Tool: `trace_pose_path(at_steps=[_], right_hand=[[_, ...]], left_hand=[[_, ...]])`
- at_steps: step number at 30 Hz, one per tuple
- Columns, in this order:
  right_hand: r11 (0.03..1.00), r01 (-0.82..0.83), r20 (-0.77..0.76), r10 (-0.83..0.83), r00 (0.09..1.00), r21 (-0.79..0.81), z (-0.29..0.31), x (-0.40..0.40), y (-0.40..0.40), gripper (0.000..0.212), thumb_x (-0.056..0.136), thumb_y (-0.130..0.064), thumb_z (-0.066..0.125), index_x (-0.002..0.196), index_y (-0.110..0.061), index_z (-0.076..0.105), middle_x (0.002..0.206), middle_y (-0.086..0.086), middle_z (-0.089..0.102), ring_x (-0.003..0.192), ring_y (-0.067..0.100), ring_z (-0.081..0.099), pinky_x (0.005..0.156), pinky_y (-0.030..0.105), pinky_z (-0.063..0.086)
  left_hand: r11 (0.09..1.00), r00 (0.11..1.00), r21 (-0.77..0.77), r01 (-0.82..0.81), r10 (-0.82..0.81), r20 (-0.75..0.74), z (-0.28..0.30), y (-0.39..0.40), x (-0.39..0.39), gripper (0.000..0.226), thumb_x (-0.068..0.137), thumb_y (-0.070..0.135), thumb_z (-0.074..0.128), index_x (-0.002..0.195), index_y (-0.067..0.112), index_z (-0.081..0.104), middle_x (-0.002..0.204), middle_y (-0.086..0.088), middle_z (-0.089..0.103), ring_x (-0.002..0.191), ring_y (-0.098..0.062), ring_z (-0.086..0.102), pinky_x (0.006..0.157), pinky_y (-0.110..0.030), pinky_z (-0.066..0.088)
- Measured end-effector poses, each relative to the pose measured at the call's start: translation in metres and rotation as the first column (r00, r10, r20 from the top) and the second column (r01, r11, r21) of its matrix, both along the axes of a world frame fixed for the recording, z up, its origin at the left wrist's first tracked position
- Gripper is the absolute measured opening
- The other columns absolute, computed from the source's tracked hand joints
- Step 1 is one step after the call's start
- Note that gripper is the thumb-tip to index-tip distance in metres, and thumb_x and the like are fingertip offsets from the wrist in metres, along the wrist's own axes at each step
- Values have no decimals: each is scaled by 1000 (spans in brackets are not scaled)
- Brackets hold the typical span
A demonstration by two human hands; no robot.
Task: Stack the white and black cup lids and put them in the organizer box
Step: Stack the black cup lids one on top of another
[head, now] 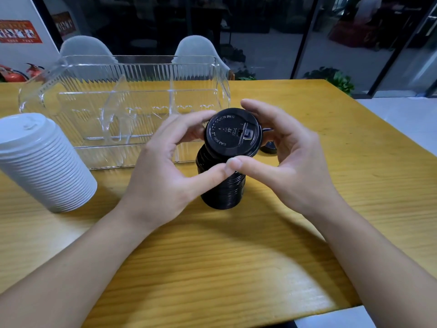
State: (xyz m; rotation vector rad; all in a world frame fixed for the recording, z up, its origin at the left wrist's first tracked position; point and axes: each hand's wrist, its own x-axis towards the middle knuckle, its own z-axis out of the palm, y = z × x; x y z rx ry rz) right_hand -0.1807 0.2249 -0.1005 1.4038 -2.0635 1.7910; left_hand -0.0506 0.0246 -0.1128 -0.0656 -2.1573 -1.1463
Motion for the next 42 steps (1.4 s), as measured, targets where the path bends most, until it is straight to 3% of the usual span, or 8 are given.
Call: trace_pose_path(at_steps=[6,11,17,21,25,29,35,42], right_hand=[[999,-16,46,15,999,33,-3,-6,0,55,98,-25,88,148,-23,68,140,-2,75,133,29,69,105,70,50],[989,-80,152,61,987,122,-3,-9,2,42,100,-28,83,140,-28,74,139,-6,76,134,26,69,111,68,49],[965,-53,103,27,994,255,-3,-4,3,43,94,-34,87,136,-32,76,127,-23,78,122,2,66,98,27,44],[959,-56,60,41,997,277,-3,-4,3,57,94,-34,87,148,-34,70,137,-24,74,133,2,63,100,23,43],[947,-95,48,85,995,307,0,-5,5,52,98,-35,83,147,-35,70,142,-27,72,137,2,61,104,20,39],[950,-86,57,72,996,301,-2,-6,5,53,95,-36,86,146,-33,72,137,-28,74,134,0,63,103,20,41],[968,-9,18,5,1000,250,-5,-6,1,55,86,-40,93,137,-29,75,126,-21,79,121,14,70,97,11,41],[963,-30,39,21,999,267,-6,-9,2,64,85,-48,92,143,-31,71,130,-20,77,123,15,69,101,25,49]], left_hand=[[994,977,67,85,-96,189,-9,-1,-3,100,75,53,102,162,41,54,158,12,63,151,-17,59,121,-54,53],[987,956,142,76,-113,272,-12,0,-5,113,68,59,102,164,46,45,152,21,67,149,-9,61,126,-49,50],[970,946,212,122,-179,272,-16,-2,-6,117,76,40,104,171,42,36,150,9,71,144,-19,68,126,-51,50],[950,932,263,169,-241,270,-16,-4,-5,122,81,28,101,177,42,27,150,1,73,142,-23,71,127,-55,49],[935,919,300,192,-278,280,-15,-4,-5,125,85,15,100,179,40,22,148,-1,75,139,-25,73,127,-55,49],[933,928,308,187,-271,256,-12,-2,-5,125,79,24,98,179,36,24,145,2,77,136,-22,75,126,-51,51],[946,945,277,167,-233,229,-14,2,-6,116,77,26,99,175,33,36,144,4,78,137,-19,74,125,-46,52],[974,955,178,139,-179,235,-14,0,-5,90,81,34,101,160,30,57,149,11,73,144,-17,68,122,-46,55]])
